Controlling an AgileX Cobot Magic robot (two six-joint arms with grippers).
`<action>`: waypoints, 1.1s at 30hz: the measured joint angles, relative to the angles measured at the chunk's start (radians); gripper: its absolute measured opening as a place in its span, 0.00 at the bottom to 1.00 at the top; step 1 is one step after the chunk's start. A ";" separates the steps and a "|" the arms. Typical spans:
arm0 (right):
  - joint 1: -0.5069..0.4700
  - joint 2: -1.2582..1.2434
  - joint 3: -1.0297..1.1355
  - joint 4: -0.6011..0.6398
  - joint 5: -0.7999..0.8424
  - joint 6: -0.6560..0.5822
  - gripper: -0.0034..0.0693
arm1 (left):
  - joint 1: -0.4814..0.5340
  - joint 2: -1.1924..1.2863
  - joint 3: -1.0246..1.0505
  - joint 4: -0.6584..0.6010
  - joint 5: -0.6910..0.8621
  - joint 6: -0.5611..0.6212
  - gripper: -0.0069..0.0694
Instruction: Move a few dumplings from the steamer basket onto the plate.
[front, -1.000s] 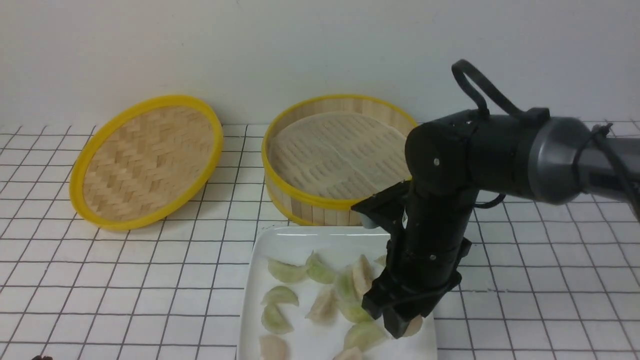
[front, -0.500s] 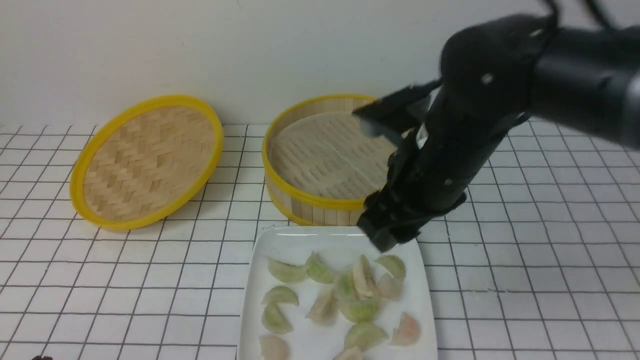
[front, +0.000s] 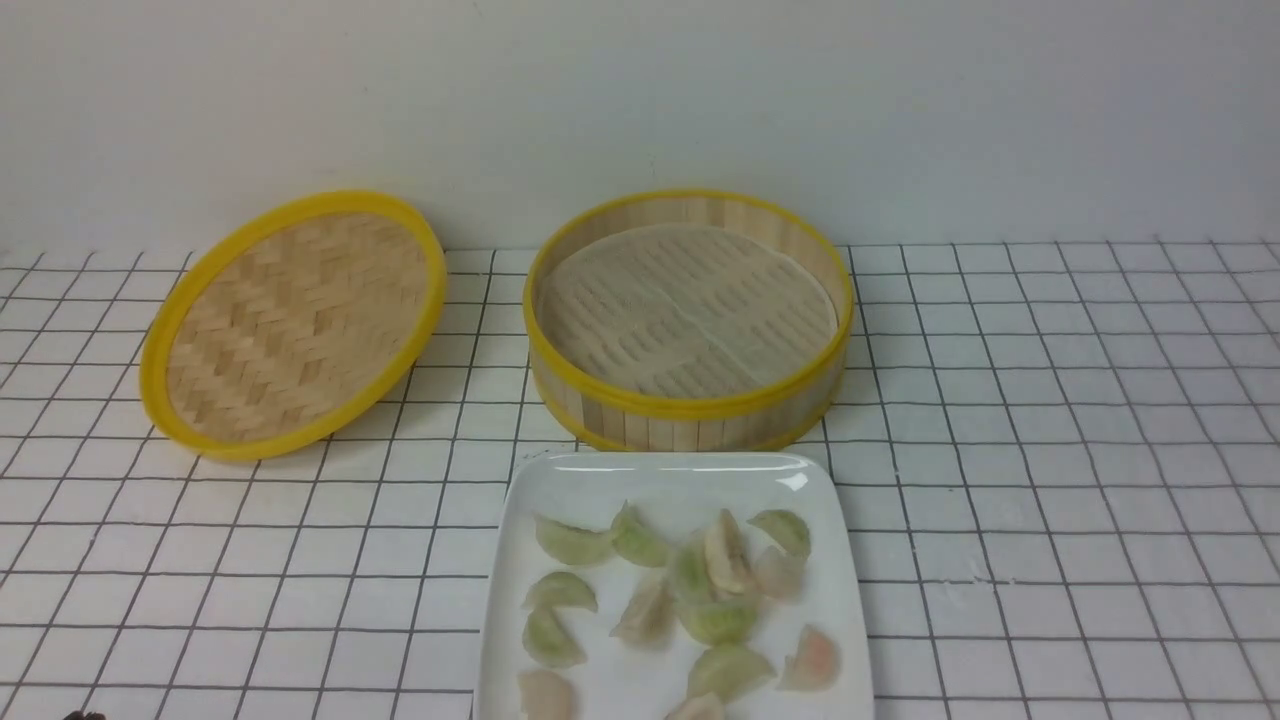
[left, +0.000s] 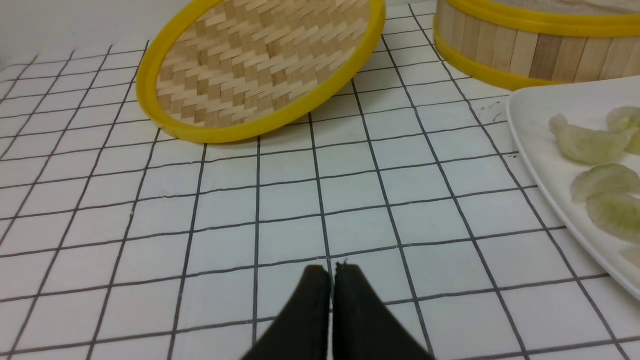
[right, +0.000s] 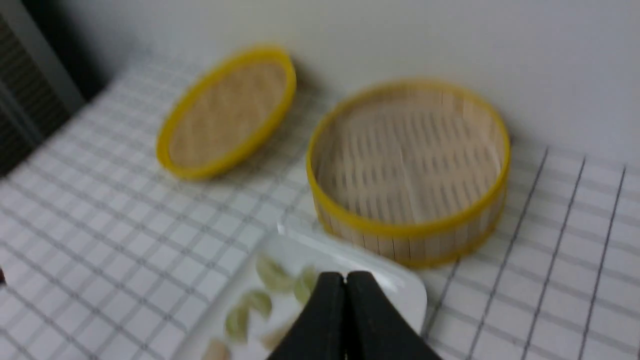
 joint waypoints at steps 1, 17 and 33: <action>0.000 -0.048 0.042 -0.010 -0.043 0.011 0.03 | 0.000 0.000 0.000 0.000 0.000 0.000 0.08; 0.000 -0.542 0.607 -0.481 -0.253 0.697 0.03 | 0.001 -0.002 0.000 0.000 0.001 0.000 0.08; 0.000 -0.542 0.622 -0.378 -0.508 0.395 0.03 | 0.001 -0.002 0.000 0.000 0.001 0.000 0.08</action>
